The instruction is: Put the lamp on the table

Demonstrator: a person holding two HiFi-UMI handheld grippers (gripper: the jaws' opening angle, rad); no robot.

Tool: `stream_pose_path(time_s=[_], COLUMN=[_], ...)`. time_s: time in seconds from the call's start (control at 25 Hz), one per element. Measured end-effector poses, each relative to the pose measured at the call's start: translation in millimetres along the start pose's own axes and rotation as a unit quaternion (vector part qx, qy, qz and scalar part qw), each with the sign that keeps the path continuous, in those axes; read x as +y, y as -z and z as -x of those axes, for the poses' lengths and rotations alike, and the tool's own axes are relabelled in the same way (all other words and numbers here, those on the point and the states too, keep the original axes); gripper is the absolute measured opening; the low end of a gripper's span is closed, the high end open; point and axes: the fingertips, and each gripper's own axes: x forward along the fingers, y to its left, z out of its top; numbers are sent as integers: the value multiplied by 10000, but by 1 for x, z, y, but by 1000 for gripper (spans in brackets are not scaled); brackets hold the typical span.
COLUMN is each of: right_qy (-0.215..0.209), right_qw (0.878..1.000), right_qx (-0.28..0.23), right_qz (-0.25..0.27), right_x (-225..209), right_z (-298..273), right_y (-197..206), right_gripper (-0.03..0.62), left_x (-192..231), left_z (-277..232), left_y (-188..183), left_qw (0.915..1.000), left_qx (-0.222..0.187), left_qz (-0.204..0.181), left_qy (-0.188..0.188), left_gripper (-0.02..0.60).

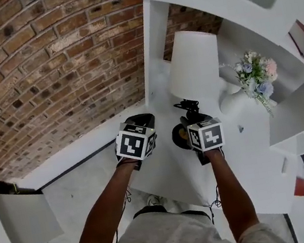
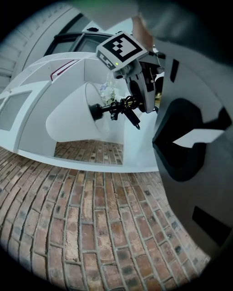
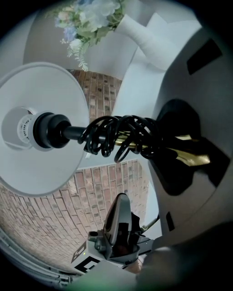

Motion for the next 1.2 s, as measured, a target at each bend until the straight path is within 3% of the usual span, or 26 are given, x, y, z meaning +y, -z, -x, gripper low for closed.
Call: stream_pose_path(time_s=[0.28,0.84,1.2], right_qy=[-274,-942,-1231], right_qw=[9991,9922,9872], right_qx=[-163,-438,-641], right_qz=[296,688,789], right_x=[-3,-11,-8], right_z=[-7,-25,-42], right_y=[-7,-3,3], right_gripper=[103,101,100], left_x=[-10,-23,-34], left_z=[-3,-3,3], left_y=[9,29,44], left_qw=[9998,9937,9888], left_qx=[106,153,288], left_qz=[93,541,599], left_qy=[-148,-967,-1339], left_gripper=[-5,-5,-5])
